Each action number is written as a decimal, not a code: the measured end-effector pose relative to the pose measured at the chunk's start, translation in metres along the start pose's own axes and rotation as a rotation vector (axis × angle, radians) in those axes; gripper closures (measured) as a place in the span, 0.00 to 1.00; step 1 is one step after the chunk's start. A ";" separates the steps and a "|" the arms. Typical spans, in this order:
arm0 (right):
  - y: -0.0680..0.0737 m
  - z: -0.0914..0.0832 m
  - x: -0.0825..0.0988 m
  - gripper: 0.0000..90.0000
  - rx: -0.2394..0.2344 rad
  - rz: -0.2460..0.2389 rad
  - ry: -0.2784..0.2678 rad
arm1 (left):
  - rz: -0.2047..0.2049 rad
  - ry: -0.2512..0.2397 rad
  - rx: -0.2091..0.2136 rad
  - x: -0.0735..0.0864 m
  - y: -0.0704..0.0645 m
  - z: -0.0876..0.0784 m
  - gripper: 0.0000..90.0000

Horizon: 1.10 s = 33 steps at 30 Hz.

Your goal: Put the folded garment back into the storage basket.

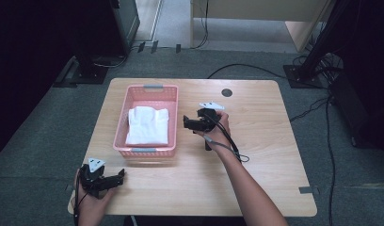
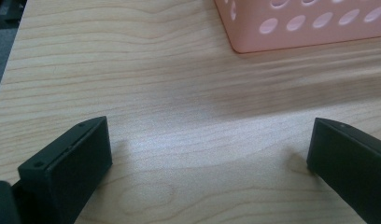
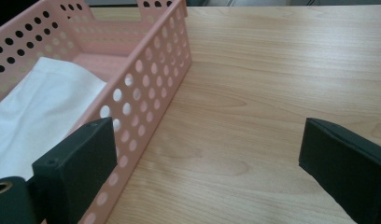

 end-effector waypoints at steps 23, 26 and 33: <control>-0.014 -0.004 0.041 0.00 0.022 -0.051 0.041 | -0.001 0.000 0.000 0.000 0.000 0.000 0.00; -0.016 -0.006 0.045 0.00 0.026 -0.048 0.041 | -0.001 0.000 0.000 0.000 0.000 0.000 0.00; -0.022 -0.012 0.059 0.00 0.044 -0.053 0.062 | -0.001 0.000 0.000 0.000 0.000 0.000 0.00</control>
Point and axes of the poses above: each handheld gripper's, and its own axes: z roughly forward along the jaws, x roughly out of its underside, y roughly to its left, the point moved 4 cm from there along z, roughly forward along the jaws, and after that the axes turned 5 degrees about -x, right-handed, at the moved point
